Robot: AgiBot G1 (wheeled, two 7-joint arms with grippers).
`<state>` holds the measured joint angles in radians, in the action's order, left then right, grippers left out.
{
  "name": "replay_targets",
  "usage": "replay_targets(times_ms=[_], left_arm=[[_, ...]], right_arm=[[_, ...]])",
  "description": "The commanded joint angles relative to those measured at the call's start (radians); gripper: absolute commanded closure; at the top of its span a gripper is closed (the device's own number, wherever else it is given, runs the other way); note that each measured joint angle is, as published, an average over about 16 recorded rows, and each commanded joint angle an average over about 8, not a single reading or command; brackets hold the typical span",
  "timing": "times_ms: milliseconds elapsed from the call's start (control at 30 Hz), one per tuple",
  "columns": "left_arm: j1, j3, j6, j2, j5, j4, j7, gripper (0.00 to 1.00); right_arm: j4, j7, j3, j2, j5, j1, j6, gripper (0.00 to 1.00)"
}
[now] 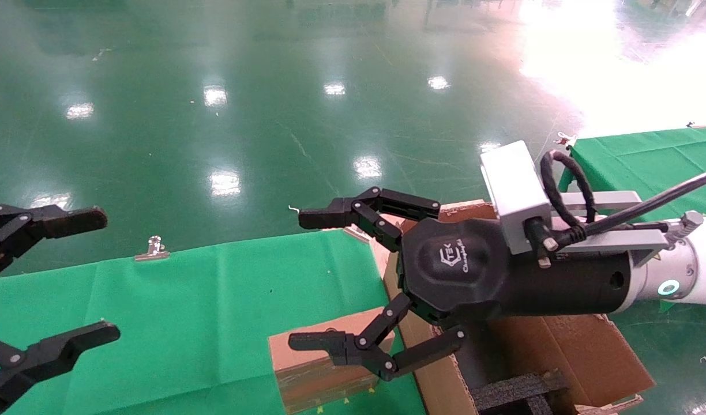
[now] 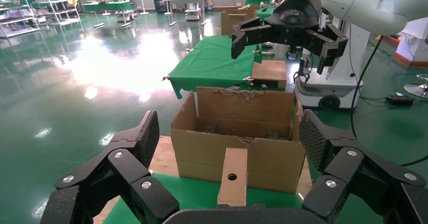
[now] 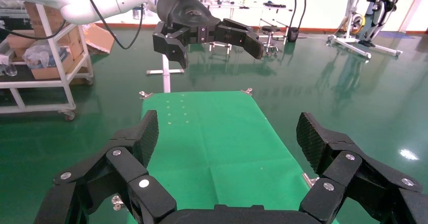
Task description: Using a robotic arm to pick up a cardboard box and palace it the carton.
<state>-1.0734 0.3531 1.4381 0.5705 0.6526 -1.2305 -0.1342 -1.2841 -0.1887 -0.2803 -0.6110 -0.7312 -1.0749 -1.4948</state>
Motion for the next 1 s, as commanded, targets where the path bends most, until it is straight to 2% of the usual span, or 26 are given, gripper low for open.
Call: replay_targets(times_ms=[33,400,433,667,700,1000], left_arm=[[0.000,0.000,0.000,0.000,0.000,0.000,0.000,0.00],[0.000,0.000,0.000,0.000,0.000,0.000,0.000,0.00],[0.000,0.000,0.000,0.000,0.000,0.000,0.000,0.05],[0.000,0.000,0.000,0.000,0.000,0.000,0.000,0.92],[0.000,0.000,0.000,0.000,0.000,0.000,0.000,0.99],[0.000,0.000,0.000,0.000,0.000,0.000,0.000,1.00]], right_arm=[[0.000,0.000,0.000,0.000,0.000,0.000,0.000,0.00],[0.000,0.000,0.000,0.000,0.000,0.000,0.000,0.00],[0.000,0.000,0.000,0.000,0.000,0.000,0.000,0.00],[0.000,0.000,0.000,0.000,0.000,0.000,0.000,0.00],[0.000,0.000,0.000,0.000,0.000,0.000,0.000,0.00],[-0.001,-0.005,-0.009,0.003,-0.019,-0.006,-0.002,0.00]])
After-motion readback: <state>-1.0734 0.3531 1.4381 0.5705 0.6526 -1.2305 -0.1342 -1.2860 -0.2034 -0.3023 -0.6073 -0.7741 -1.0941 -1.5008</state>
